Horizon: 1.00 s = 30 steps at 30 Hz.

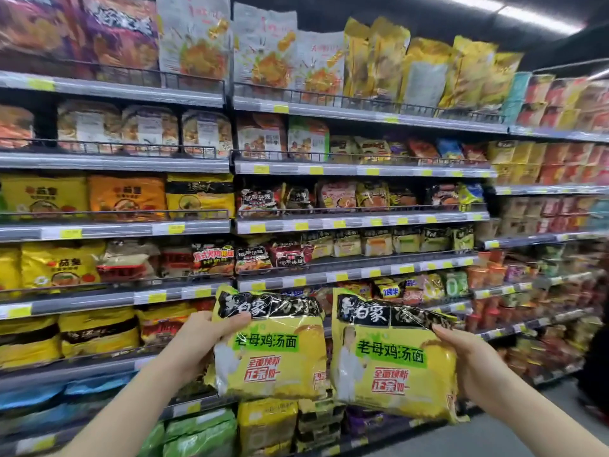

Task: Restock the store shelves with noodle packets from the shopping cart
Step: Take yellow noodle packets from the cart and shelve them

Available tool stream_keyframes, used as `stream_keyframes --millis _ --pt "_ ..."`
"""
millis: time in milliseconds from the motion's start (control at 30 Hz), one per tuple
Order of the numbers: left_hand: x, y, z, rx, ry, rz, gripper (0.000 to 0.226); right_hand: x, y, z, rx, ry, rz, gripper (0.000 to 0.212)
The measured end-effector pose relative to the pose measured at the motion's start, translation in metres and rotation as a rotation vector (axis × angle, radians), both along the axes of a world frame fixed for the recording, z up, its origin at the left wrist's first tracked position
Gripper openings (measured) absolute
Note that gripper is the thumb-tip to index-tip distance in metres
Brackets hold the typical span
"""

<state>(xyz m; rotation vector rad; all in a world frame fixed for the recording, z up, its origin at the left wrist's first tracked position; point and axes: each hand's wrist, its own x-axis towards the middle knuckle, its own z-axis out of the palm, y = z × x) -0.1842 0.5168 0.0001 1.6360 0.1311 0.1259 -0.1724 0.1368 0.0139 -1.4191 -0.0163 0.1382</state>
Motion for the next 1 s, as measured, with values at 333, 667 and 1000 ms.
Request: stream_keyframes --millis 333,667,1000 --pt "0.101 -0.115 0.0 0.0 -0.006 -0.096 0.071 0.068 -0.099 0.002 -0.004 0.028 -0.083 0.035" --pt "0.176 -0.176 -0.002 -0.078 0.022 -0.132 0.044 0.138 -0.164 -0.019 0.049 0.043 -0.151 0.03" --pt "0.28 -0.243 -0.005 -0.077 0.002 -0.204 0.02 0.224 -0.214 -0.032 0.104 0.041 -0.213 0.049"
